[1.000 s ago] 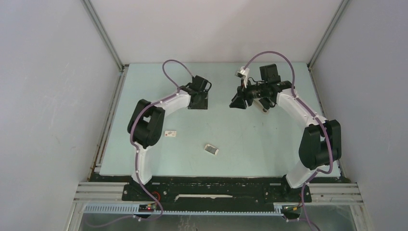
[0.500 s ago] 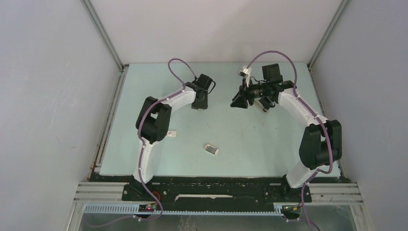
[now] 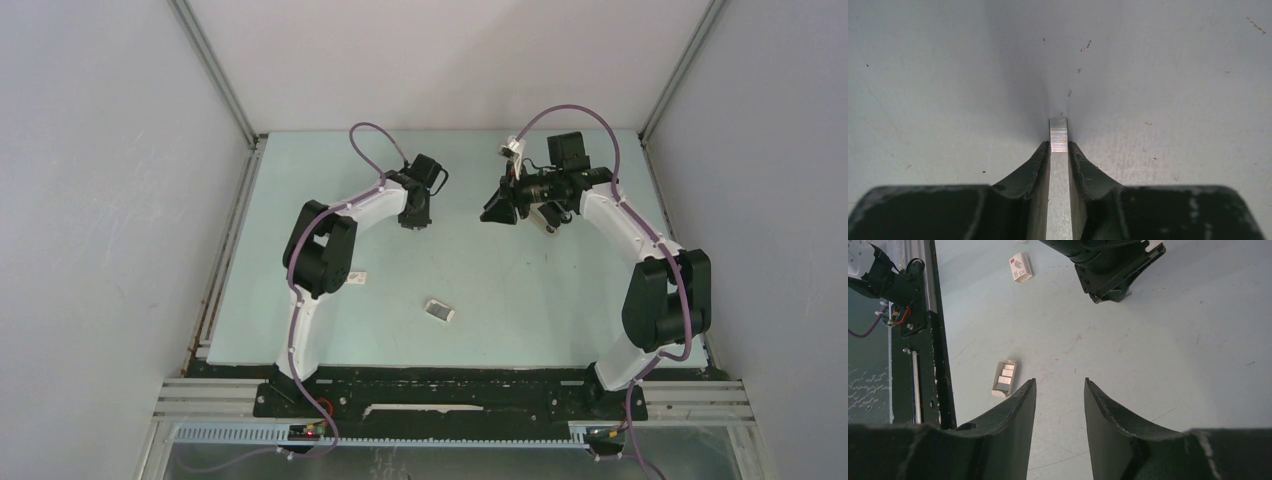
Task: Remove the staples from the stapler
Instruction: Pick up the staple from the center of the board.
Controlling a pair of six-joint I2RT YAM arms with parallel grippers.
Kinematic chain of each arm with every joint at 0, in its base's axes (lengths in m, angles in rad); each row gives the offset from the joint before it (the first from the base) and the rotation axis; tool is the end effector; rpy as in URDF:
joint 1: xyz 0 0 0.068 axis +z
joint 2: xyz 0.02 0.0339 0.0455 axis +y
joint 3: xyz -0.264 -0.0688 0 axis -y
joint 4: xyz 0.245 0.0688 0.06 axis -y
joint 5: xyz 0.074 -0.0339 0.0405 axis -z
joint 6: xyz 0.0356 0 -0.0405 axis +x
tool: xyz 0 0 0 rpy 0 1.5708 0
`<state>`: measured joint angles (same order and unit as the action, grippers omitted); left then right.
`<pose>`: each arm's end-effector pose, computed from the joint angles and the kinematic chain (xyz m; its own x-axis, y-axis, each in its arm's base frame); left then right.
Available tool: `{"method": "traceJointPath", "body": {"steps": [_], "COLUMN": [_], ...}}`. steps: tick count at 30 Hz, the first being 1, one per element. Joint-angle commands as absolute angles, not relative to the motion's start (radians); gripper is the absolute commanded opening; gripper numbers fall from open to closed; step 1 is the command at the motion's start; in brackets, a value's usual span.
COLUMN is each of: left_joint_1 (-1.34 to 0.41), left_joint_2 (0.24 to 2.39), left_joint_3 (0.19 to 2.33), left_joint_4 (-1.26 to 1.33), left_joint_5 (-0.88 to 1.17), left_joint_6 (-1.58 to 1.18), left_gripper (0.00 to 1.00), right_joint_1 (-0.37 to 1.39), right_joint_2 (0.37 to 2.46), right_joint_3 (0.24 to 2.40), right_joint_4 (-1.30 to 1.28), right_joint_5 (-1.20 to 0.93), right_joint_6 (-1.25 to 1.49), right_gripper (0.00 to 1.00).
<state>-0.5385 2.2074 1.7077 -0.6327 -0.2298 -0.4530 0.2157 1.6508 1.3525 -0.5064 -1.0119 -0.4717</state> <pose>0.4049 -0.2325 0.1627 -0.8811 0.0300 -0.4719 0.0342 0.9994 -0.0003 0.3426 0.1060 0.2951 -0.3146 -0.3156 -0.8952 -0.9325 0.2792 0.2292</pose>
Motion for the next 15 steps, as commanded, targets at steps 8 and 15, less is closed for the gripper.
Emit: {"method": "traceJointPath", "body": {"steps": [8, 15], "left_joint_1": [-0.534, -0.534], "left_joint_2": [2.16, 1.956], "left_joint_3": [1.663, 1.428], "left_joint_4": [-0.57, -0.365], "left_joint_5": [-0.186, -0.049], "left_joint_6": [-0.451, -0.471], "left_gripper": [0.17, 0.16], "right_joint_1": [0.198, 0.195], "right_joint_2": [1.577, 1.524], "right_joint_3": [1.327, 1.296], "right_joint_4": [-0.503, -0.462], "right_joint_5": [-1.066, -1.118], "right_joint_6": [-0.477, -0.429], "right_gripper": [0.49, 0.49]}}
